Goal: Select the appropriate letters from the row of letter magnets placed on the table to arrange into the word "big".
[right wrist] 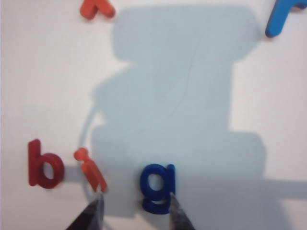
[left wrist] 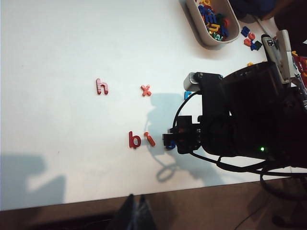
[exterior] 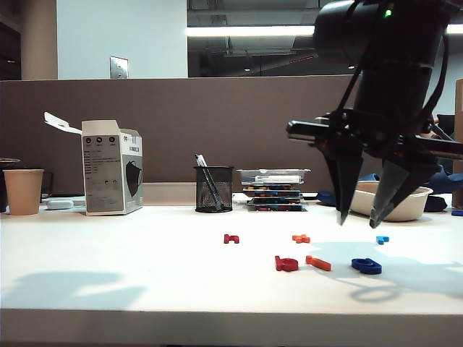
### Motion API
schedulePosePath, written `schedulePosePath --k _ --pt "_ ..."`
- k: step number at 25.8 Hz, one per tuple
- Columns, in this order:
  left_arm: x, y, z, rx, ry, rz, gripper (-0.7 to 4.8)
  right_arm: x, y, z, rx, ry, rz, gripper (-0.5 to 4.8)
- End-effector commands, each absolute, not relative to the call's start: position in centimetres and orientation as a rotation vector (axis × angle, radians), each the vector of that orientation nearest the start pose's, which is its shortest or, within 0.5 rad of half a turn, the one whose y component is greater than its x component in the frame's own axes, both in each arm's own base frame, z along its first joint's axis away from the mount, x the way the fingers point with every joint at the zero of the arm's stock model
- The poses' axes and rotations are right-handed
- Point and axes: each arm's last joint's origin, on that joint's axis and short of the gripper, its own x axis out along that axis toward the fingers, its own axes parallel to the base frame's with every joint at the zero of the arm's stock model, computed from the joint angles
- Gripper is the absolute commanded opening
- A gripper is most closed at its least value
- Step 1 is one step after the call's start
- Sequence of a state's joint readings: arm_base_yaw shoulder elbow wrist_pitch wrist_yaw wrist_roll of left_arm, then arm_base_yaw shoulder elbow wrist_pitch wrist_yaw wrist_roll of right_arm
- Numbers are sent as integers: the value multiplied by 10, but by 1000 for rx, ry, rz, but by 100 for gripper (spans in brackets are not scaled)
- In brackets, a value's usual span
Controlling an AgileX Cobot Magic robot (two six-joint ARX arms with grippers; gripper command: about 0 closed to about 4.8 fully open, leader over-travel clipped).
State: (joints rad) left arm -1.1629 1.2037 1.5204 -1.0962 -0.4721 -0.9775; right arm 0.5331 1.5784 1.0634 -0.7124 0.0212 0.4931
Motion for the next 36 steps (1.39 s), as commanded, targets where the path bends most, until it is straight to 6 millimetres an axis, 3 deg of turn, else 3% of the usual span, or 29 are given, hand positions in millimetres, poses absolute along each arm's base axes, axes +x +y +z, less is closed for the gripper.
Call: schedulePosePath --k 1,6,18,36 --pt "94 -183 419 -347 771 -323 -5 256 153 210 117 1268 187 112" --pt "94 -183 419 -347 771 -323 -5 257 155 210 120 1252 196 -9" --pt "94 -183 419 -347 771 -324 -5 257 157 206 149 1289 244 -8" --pt "94 -183 419 -347 771 -323 -5 266 164 176 159 1382 263 -8"
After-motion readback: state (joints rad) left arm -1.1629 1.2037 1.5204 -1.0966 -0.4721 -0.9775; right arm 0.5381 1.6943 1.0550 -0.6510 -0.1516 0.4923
